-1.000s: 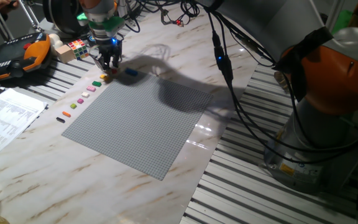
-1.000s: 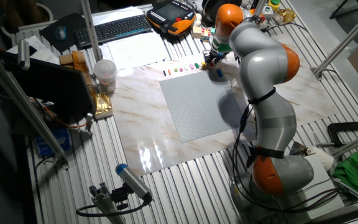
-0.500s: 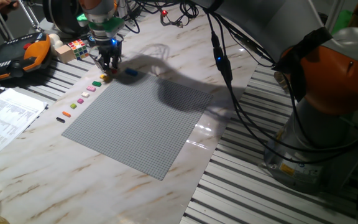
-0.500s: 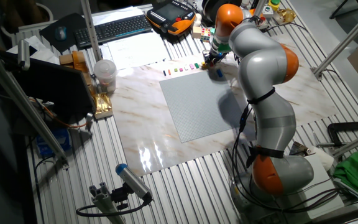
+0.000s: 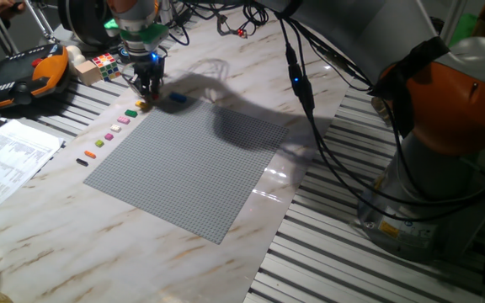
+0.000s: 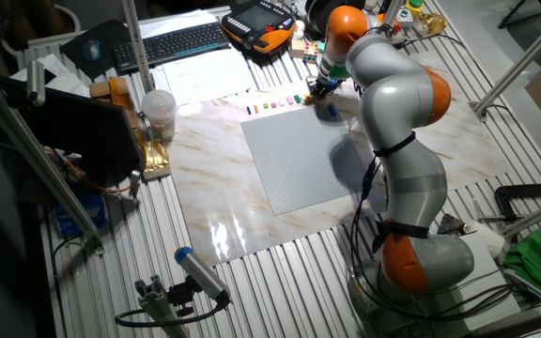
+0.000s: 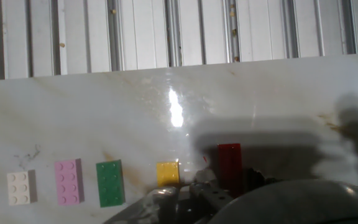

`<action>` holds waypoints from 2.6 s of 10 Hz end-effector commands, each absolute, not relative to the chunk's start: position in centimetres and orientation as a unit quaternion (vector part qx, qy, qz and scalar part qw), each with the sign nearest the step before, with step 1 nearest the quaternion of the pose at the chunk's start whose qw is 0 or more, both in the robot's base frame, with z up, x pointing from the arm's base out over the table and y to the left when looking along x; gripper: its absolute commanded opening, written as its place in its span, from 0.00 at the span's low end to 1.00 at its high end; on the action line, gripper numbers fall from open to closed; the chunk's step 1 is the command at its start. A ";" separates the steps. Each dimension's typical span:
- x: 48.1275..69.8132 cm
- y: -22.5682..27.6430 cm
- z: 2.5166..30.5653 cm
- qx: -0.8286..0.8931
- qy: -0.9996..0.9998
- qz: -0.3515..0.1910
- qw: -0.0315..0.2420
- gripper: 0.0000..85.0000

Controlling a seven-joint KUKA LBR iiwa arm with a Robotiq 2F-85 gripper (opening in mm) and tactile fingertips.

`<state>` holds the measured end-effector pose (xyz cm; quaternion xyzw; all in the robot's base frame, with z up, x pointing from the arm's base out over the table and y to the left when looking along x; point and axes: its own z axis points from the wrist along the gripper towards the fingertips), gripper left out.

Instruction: Build with small Lego blocks

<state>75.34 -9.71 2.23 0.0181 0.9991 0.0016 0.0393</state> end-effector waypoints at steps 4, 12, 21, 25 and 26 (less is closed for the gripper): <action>75.2 -9.7 2.5 0.007 0.999 0.000 0.032 0.09; 70.6 -9.6 5.3 0.022 0.999 -0.014 0.018 0.01; 68.1 -8.3 4.1 0.023 0.999 -0.020 0.012 0.01; 68.1 -8.5 4.0 0.023 1.000 -0.017 0.009 0.01; 68.2 -8.7 4.1 0.023 1.000 -0.016 0.010 0.01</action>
